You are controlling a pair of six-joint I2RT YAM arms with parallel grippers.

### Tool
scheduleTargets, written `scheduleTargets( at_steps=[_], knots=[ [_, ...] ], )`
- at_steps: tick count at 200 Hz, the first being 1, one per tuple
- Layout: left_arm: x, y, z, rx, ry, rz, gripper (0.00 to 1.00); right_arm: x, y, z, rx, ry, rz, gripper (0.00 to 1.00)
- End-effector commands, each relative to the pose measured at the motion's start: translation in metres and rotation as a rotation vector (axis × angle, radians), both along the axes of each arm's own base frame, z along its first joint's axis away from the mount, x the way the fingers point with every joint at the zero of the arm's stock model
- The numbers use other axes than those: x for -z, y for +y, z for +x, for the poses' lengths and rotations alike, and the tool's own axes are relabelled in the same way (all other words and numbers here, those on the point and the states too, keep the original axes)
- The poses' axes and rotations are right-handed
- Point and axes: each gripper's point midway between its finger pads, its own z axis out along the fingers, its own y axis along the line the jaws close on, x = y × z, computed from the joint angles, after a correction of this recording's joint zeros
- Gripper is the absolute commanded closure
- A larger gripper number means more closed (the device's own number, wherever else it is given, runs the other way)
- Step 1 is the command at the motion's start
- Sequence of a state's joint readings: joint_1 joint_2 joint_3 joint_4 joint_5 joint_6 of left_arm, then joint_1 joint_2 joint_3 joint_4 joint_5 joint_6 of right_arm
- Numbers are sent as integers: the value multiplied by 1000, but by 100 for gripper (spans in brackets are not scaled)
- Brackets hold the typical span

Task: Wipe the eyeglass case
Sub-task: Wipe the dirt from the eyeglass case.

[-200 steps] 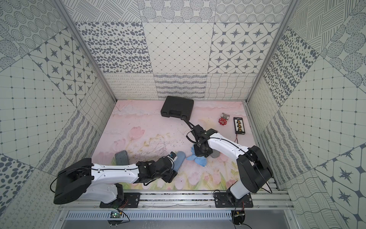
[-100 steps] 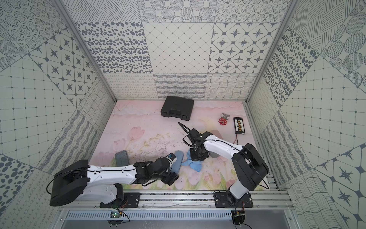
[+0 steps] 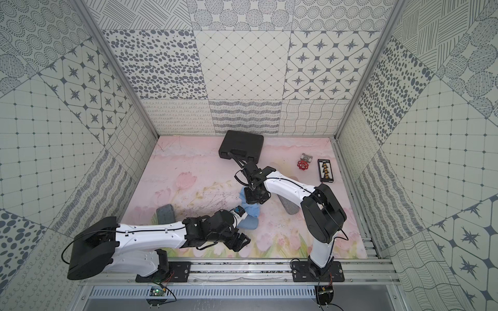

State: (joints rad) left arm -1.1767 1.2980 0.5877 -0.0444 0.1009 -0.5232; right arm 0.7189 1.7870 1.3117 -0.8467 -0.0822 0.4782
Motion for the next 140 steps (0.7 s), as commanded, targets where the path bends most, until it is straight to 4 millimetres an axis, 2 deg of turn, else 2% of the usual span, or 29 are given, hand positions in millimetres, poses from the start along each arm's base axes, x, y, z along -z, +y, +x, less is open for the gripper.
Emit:
scheduleTargets(
  at_steps=[1, 22, 45, 82, 111, 140],
  knots=[
    [-12, 2, 1, 49, -58, 15, 16, -14, -15, 11, 9, -49, -34, 100],
    [-16, 11, 10, 39, -91, 68, 15, -31, -38, 17, 58, -89, -39, 100],
    [-21, 21, 22, 27, -137, 121, 12, -42, -61, 9, 83, -104, -67, 100],
    [-2, 37, 28, 36, -147, 262, 10, -29, -80, -28, 99, -35, -78, 100],
    [16, 52, 31, -5, -130, 371, 8, -22, -73, -47, 104, -11, -28, 100],
    [18, 63, 41, -41, -178, 419, 7, -15, -57, -56, 76, 14, -9, 100]
  ],
)
